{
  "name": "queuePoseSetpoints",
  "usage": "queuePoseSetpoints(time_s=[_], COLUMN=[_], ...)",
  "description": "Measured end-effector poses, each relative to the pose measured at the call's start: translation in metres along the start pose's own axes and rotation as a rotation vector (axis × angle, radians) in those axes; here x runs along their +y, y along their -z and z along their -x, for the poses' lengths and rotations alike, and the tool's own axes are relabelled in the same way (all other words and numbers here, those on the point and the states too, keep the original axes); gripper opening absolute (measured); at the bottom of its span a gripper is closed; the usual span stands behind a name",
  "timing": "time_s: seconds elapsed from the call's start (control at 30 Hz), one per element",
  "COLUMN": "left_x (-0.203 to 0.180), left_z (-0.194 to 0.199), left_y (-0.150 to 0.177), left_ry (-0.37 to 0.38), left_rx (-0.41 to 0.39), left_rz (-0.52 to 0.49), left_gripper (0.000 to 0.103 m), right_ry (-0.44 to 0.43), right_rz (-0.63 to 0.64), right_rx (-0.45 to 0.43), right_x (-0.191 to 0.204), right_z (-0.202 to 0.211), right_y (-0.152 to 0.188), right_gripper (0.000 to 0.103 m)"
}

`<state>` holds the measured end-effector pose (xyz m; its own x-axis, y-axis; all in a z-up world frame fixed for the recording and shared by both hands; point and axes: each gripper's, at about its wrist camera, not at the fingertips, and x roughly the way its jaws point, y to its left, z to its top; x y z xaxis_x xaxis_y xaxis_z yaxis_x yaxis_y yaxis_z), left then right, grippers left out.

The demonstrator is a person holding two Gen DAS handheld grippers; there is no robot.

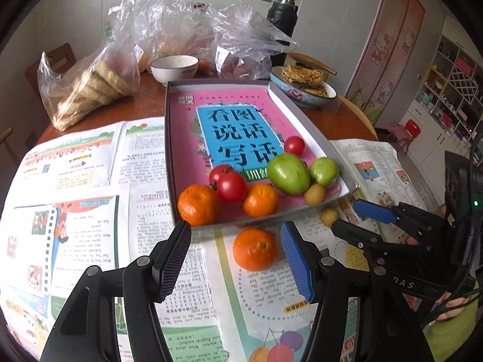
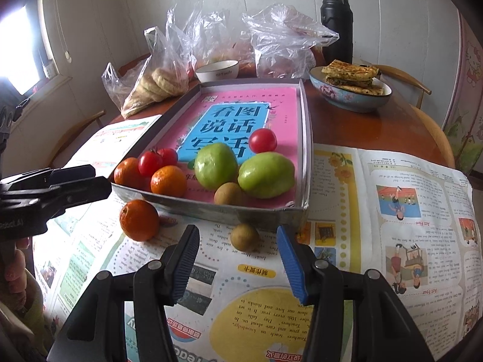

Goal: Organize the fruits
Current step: 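Withdraw both tools toward the loose mandarin and the second brown kiwi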

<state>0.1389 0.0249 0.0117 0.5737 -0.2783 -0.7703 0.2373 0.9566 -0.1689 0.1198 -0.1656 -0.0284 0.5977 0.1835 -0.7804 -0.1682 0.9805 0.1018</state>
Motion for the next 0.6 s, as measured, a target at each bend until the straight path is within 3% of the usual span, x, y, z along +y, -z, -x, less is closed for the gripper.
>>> queuePoseSetpoints(time_s=[0.3, 0.6], left_x=[-0.007, -0.013], left_z=[-0.013, -0.033], left_y=[0.017, 0.019], left_ry=[0.012, 0.019], left_rx=[0.049, 0.084], left_rz=[-0.012, -0.018], left_gripper=[0.064, 0.064], right_ry=[0.008, 0.013], right_rz=[0.026, 0.026], right_rx=[0.043, 0.062], right_x=[0.005, 0.006], right_z=[-0.016, -0.026], right_y=[-0.001, -0.001], right_gripper=[0.053, 0.039])
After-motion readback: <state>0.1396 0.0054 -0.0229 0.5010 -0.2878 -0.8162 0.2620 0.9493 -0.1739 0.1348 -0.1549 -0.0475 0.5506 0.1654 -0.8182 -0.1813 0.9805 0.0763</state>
